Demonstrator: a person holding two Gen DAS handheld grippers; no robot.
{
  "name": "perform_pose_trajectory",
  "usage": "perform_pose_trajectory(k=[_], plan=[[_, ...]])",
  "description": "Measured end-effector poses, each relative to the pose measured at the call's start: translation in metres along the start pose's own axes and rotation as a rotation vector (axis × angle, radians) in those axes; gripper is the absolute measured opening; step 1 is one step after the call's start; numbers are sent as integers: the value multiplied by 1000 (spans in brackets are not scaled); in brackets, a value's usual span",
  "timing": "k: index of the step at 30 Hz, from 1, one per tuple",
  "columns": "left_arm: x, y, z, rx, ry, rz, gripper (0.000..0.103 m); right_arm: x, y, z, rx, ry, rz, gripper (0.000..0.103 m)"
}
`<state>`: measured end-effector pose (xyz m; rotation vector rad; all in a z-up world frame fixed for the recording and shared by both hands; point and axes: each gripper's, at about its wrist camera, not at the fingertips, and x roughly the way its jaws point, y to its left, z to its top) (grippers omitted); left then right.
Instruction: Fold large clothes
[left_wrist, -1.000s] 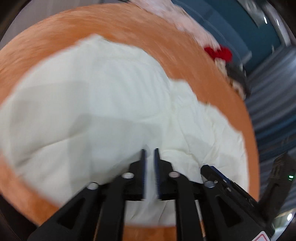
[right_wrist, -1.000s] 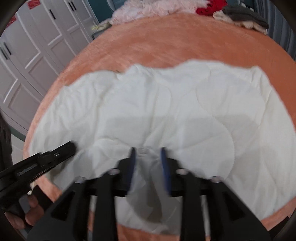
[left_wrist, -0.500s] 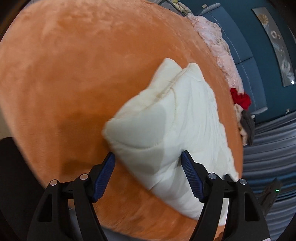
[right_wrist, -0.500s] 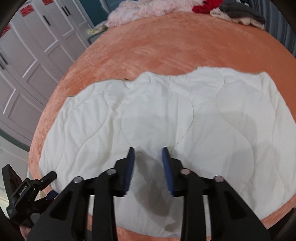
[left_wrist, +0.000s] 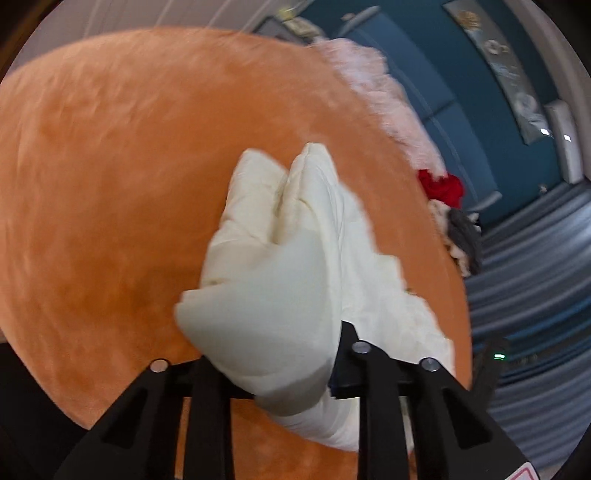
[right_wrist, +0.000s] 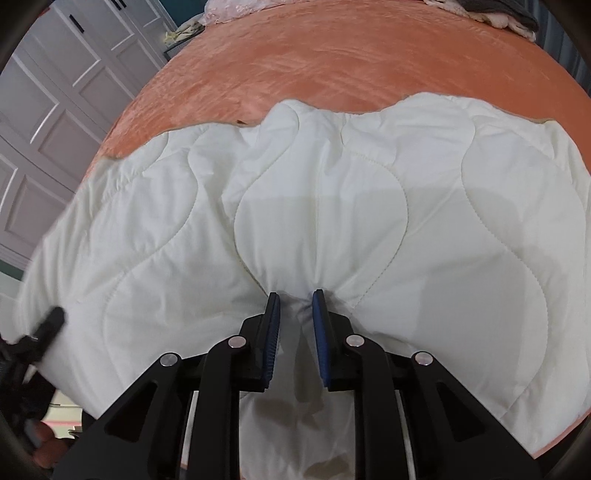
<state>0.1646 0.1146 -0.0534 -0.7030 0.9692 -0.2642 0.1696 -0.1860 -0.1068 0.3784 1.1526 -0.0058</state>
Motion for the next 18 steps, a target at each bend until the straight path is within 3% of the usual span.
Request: perform_pose_trajectory(k=[3, 9, 13, 18], plan=[[-25, -15, 6, 23, -36, -30, 18, -25, 2, -10, -15, -10, 58, 17], [-68, -37, 10, 211, -93, 46, 18, -70, 11, -67, -108, 32, 143, 17], [-73, -57, -2, 298, -78, 45, 18, -48, 23, -93, -148, 74, 155, 17], [-69, -105, -28, 446, -60, -4, 17, -23, 17, -93, -83, 75, 210, 17]])
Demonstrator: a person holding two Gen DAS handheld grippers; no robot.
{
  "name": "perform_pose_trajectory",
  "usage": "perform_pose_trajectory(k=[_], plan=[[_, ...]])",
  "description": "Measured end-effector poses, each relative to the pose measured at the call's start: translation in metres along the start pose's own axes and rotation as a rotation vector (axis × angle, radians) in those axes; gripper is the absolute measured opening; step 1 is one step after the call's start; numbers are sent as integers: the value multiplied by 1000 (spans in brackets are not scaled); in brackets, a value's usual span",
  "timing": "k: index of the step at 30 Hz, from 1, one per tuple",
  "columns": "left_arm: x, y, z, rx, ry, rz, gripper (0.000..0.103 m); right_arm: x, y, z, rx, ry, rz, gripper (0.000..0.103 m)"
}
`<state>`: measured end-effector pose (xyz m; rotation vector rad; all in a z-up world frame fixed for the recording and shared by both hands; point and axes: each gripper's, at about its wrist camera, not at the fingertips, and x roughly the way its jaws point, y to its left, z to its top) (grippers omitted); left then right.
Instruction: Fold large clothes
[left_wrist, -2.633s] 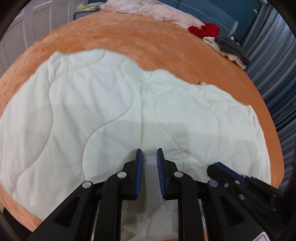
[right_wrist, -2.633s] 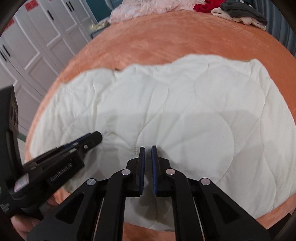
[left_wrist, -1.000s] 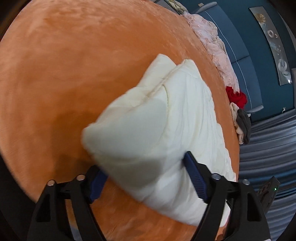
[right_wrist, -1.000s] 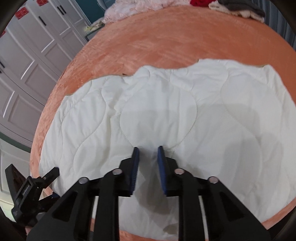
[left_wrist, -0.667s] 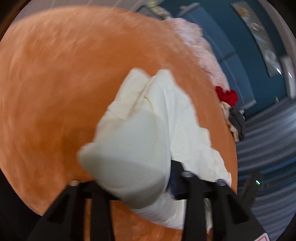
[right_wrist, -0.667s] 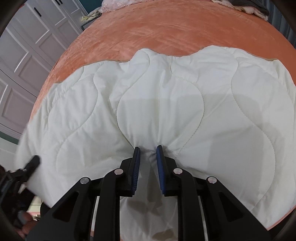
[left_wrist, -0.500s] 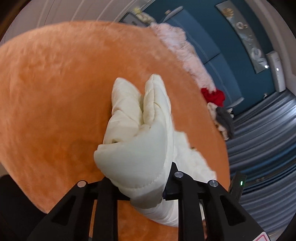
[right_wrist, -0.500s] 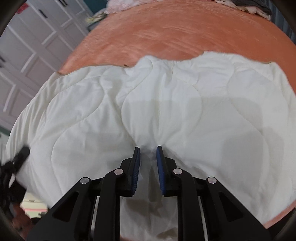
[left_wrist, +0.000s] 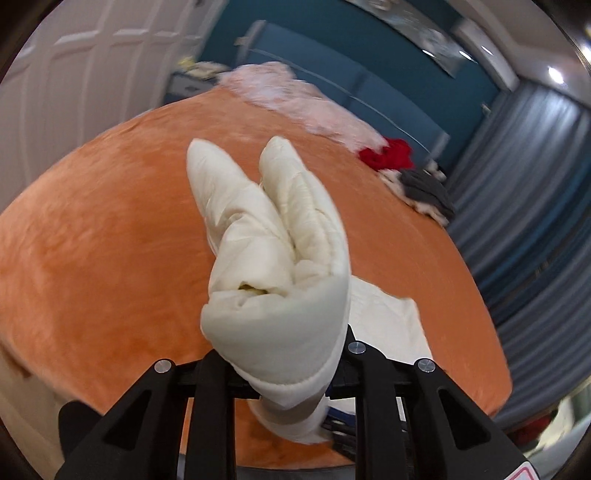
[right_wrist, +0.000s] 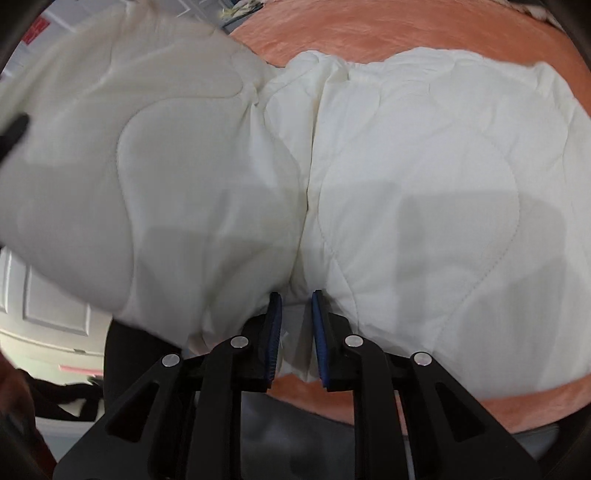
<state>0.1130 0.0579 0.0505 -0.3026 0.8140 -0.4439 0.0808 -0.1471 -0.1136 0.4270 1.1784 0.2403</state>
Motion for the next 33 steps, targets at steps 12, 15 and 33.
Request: perform_pose_trajectory(k=[12, 15, 33], plan=[[59, -115, -14, 193, 98, -101, 18, -140, -77, -21, 54, -208, -190, 17], [80, -138, -31, 233, 151, -110, 18, -157, -100, -30, 114, -237, -208, 17], [95, -177, -92, 344, 228, -94, 76, -209, -120, -45, 153, -373, -181, 62]])
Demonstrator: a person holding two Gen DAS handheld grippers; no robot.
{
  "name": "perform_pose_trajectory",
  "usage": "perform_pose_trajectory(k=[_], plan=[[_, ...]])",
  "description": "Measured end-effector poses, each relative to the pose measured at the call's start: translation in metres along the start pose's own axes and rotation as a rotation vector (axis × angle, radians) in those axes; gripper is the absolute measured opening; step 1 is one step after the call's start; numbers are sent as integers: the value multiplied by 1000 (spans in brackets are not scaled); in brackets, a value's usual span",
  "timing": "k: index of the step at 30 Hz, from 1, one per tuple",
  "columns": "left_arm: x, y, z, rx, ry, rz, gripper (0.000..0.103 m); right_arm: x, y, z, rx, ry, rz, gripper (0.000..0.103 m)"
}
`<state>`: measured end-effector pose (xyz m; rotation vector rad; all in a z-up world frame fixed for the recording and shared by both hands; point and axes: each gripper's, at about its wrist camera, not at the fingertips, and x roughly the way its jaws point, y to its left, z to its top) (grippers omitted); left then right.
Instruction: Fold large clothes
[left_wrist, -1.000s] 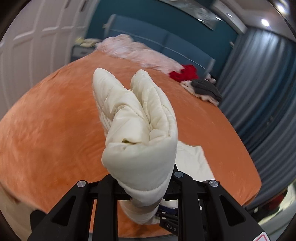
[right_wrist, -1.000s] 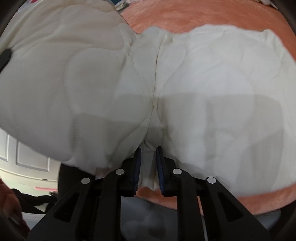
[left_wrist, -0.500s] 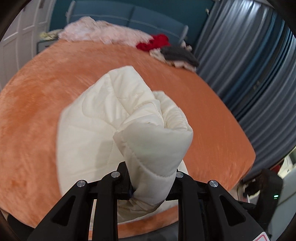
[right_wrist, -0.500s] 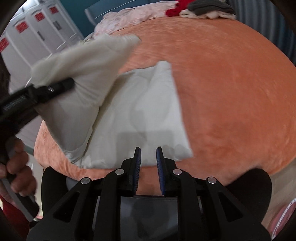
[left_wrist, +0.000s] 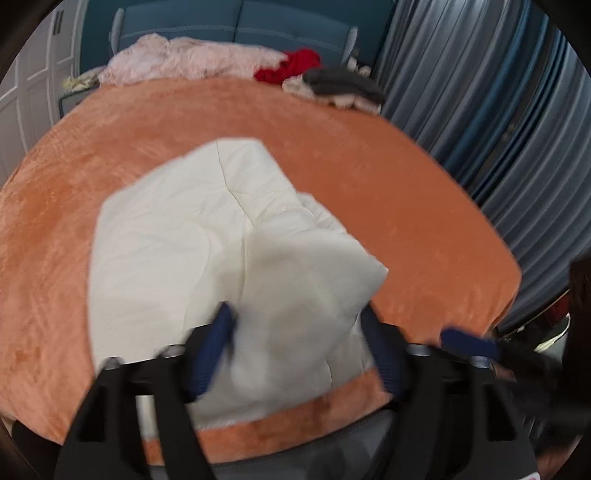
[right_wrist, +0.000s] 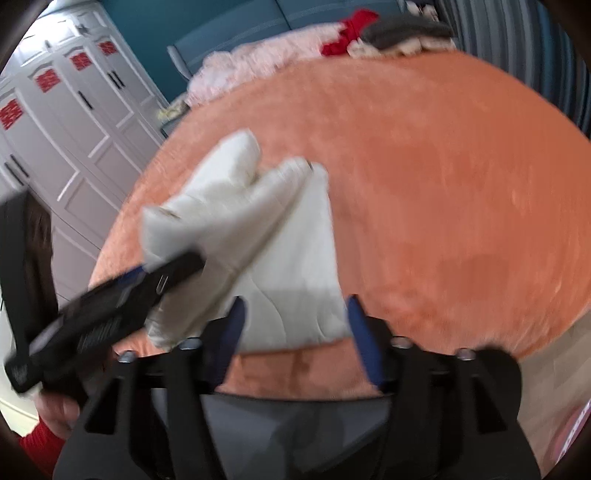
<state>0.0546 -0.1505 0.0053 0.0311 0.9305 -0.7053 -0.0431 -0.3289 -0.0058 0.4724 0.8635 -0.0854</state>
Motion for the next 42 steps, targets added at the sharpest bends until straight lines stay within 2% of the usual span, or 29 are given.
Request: perform_pose_trajectory(k=[1, 3, 8, 11, 15, 16, 17, 19, 20, 22, 25, 26, 29, 33, 42], plan=[[-13, 7, -4, -16, -13, 1, 80, -5, 7, 6, -26, -23, 7, 64], [-31, 26, -13, -60, -11, 5, 80, -9, 18, 15, -62, -42, 22, 67], [-43, 74, -37, -211, 37, 64, 80, 0, 53, 41, -125, -46, 89, 72], [-35, 93, -51, -255, 85, 121, 80, 16, 74, 55, -158, -11, 93, 73], [-30, 100, -63, -269, 110, 113, 80, 44, 89, 63, -160, 67, 92, 72], [-28, 98, -65, -253, 114, 116, 80, 49, 90, 63, -159, 84, 97, 65], [-24, 96, -66, -233, 119, 124, 80, 53, 89, 63, -165, 98, 97, 49], [-16, 93, -68, -203, 131, 133, 80, 54, 83, 62, -174, 104, 75, 30], [-12, 91, -68, -187, 136, 141, 80, 51, 75, 63, -150, 109, 100, 24], [-3, 92, -70, -157, 155, 179, 80, 47, 62, 61, -108, 114, 118, 19], [10, 99, -73, -164, 192, 236, 78, 44, 41, 50, -79, 113, 58, 15], [13, 103, -73, -184, 199, 255, 74, 43, 34, 45, -66, 119, 42, 15], [15, 109, -73, -234, 210, 208, 70, 45, 15, 27, -36, 137, -5, 14], [20, 96, -72, -176, 222, 238, 69, 59, -1, 5, -35, 172, -87, 14], [39, 95, -80, -168, 275, 286, 69, 105, -13, -20, -29, 249, -133, 14]])
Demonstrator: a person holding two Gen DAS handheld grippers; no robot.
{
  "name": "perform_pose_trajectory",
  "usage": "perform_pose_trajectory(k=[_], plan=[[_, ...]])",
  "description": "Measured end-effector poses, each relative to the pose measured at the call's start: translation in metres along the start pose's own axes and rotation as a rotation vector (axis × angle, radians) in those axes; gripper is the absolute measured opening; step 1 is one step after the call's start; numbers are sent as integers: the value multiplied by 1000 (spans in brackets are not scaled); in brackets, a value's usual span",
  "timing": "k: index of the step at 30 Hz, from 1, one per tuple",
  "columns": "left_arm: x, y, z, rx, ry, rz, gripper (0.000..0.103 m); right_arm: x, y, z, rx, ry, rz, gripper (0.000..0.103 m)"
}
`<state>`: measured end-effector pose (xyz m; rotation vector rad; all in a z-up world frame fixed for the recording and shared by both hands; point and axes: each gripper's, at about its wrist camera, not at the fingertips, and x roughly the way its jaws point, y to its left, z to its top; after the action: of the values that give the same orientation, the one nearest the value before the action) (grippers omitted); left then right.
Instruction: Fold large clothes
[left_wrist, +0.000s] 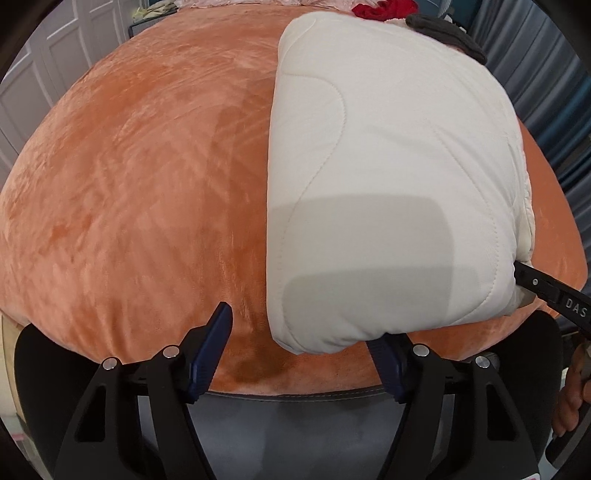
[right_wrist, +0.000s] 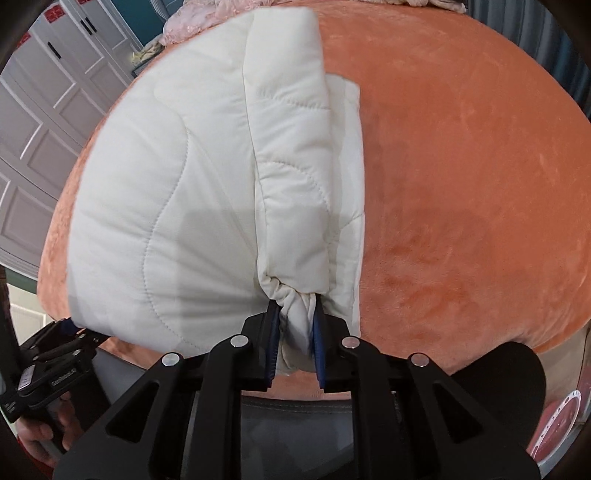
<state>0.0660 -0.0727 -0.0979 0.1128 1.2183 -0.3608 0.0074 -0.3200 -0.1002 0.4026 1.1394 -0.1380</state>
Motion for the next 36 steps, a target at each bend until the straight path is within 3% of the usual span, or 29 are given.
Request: perform_pose_trajectory(k=[9, 15, 19, 22, 26, 30, 33, 36], plan=[[8, -3, -1, -1, 1, 26, 69, 15, 17, 2, -28, -3, -38, 14], [-14, 1, -9, -2, -19, 22, 68, 4, 9, 0, 31, -4, 45, 17], [-50, 23, -17, -34, -62, -22, 68, -18, -6, -2, 111, 0, 113, 29], [-80, 44, -17, -72, -122, -40, 68, -41, -16, -5, 150, -11, 91, 53], [-101, 68, 7, -153, -184, -85, 68, -67, -28, -3, 185, -47, 118, 53], [-108, 71, 50, -209, -238, -138, 68, -89, -22, 29, 165, -116, 108, 54], [-108, 56, 86, -199, -264, -169, 68, -97, -20, 64, 161, -176, 157, 54], [-97, 31, 122, -143, -277, -152, 68, -95, -13, 98, 153, -215, 196, 56]])
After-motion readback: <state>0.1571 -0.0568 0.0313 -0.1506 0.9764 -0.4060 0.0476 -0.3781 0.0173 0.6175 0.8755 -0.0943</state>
